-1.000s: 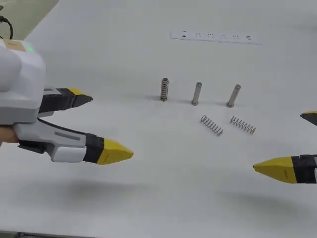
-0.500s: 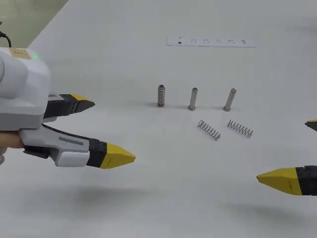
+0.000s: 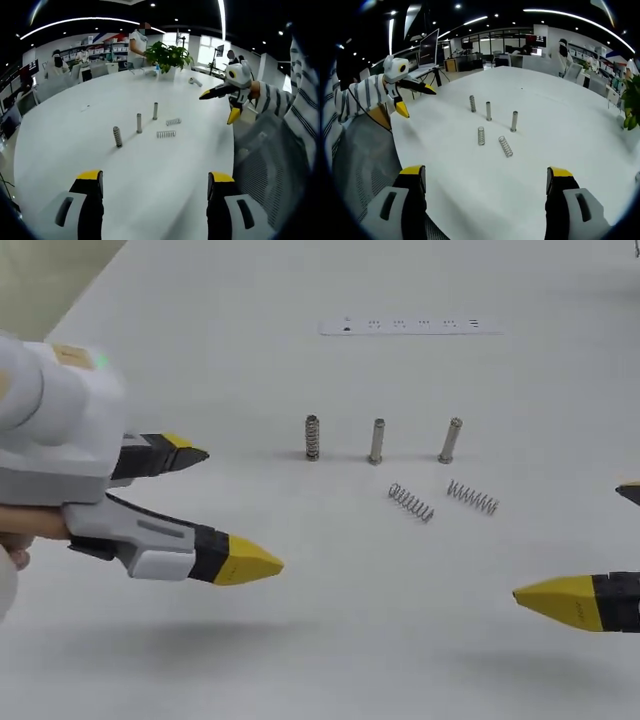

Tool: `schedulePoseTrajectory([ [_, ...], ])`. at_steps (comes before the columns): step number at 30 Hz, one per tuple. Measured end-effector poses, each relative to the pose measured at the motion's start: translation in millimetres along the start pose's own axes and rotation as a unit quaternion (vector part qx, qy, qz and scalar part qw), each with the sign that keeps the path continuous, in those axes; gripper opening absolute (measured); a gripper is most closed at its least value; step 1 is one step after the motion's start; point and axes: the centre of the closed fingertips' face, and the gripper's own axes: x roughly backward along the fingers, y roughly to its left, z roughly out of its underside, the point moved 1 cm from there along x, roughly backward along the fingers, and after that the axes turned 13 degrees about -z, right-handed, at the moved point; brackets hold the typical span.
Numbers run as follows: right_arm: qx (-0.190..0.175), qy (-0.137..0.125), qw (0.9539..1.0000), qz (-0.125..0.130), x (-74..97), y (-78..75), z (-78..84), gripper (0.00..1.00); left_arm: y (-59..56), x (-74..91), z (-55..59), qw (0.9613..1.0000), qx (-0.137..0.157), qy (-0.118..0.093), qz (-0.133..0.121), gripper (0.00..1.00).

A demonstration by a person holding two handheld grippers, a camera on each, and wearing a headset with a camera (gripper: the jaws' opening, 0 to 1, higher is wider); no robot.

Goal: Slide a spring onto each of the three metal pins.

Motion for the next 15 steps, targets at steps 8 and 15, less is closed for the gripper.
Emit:
schedulePoseTrajectory([
  [8,-0.005,-0.001,1.0,0.0,0.4,-1.4,3.7,0.98,-10.9,-23.9,-10.5,0.9988,-0.035,-0.001,0.035,0.76],
  [15,-0.013,-0.004,0.9999,-0.003,1.0,1.2,4.9,0.94,-22.5,-39.0,-18.6,0.9943,-0.084,0.004,0.065,0.74],
])
